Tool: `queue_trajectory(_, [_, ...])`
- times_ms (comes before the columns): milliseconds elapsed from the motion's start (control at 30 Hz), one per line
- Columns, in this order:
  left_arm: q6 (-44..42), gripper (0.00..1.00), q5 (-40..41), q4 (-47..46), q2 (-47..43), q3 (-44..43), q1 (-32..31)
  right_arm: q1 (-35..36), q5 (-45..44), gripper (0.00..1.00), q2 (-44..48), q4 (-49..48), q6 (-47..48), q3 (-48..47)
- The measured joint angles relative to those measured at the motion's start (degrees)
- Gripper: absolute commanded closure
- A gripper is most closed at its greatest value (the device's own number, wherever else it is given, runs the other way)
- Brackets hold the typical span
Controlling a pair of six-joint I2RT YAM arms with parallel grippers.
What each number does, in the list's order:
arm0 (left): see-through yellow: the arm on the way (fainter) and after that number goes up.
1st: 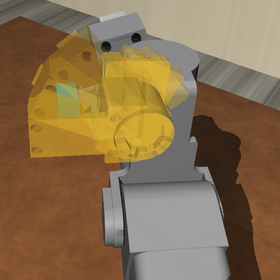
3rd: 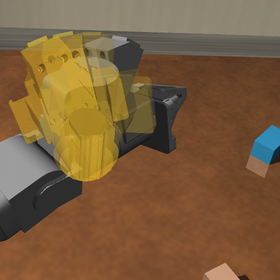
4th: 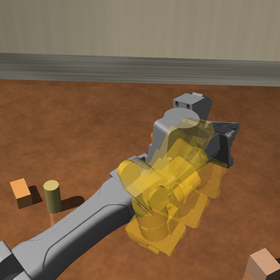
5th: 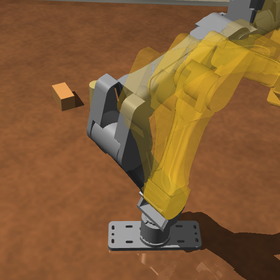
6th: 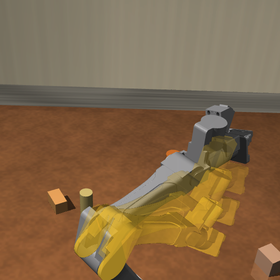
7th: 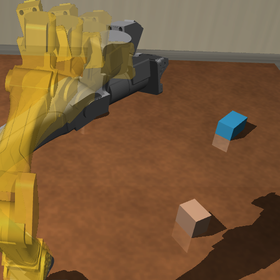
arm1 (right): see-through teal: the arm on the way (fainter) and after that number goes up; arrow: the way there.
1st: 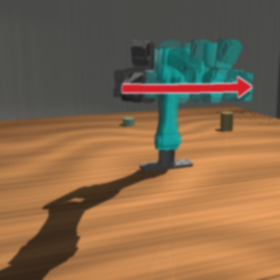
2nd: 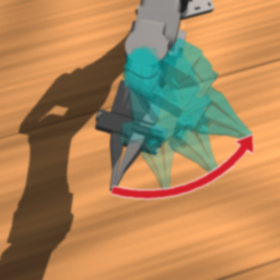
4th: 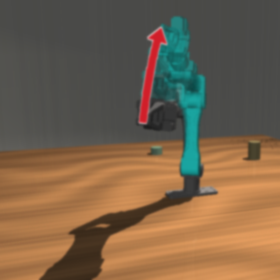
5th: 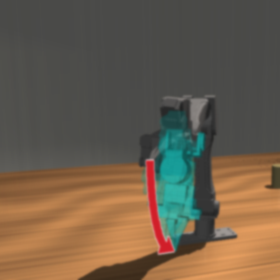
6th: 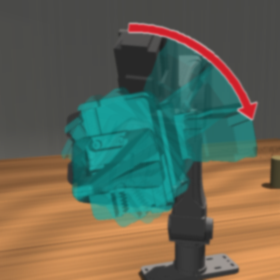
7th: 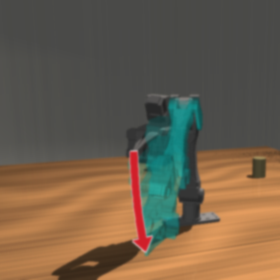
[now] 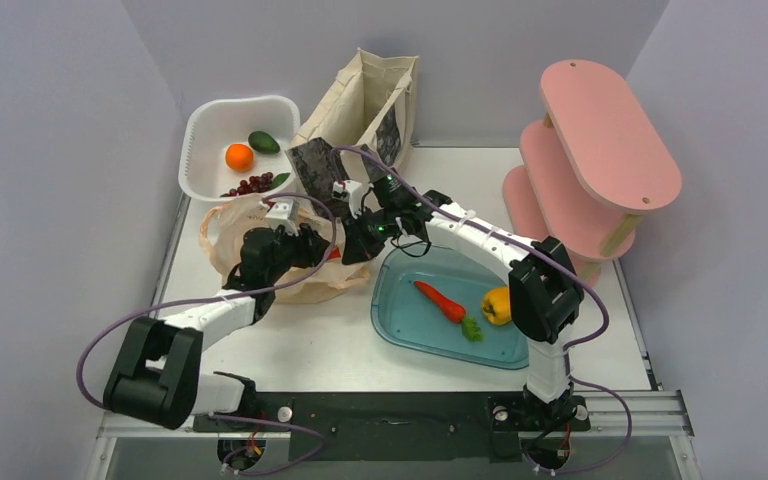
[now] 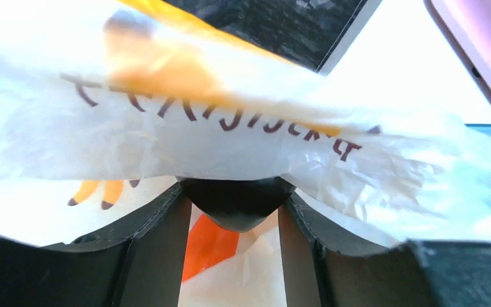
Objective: Untie the knot of the grocery bags and take out the mixed food
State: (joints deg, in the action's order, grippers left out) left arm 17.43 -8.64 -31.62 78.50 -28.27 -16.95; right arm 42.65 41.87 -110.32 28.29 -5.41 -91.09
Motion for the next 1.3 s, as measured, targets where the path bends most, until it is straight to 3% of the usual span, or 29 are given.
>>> queue_trajectory(333, [-3.4,0.98,-7.2,16.8,-16.3,1.0,6.2,-1.4,0.7,1.0,0.0,-0.2,-1.8,-0.2])
queue_trajectory(600, [-15.8,0.98,-23.6,37.0,-32.6,0.3,8.9,-1.8,1.0,1.0,0.0,-2.1,-4.8,-0.6])
queue_trajectory(733, [-17.7,0.98,-29.0,42.3,-37.0,-3.7,8.9,-1.8,0.9,1.0,0.0,-2.1,-4.3,-0.6])
queue_trajectory(933, [-11.0,0.98,-29.6,43.4,-30.7,-19.2,10.0,-1.7,0.0,1.0,0.0,-1.3,-1.0,-0.6])
queue_trajectory(1133, [-1.8,0.98,-27.6,41.1,-16.9,-35.4,20.3,-0.7,-1.6,1.0,0.0,0.2,2.7,-0.5])
queue_trajectory(1300, [-1.0,0.98,-23.3,41.4,-1.6,-46.8,28.0,0.4,-2.8,1.0,0.0,0.7,5.2,0.2])
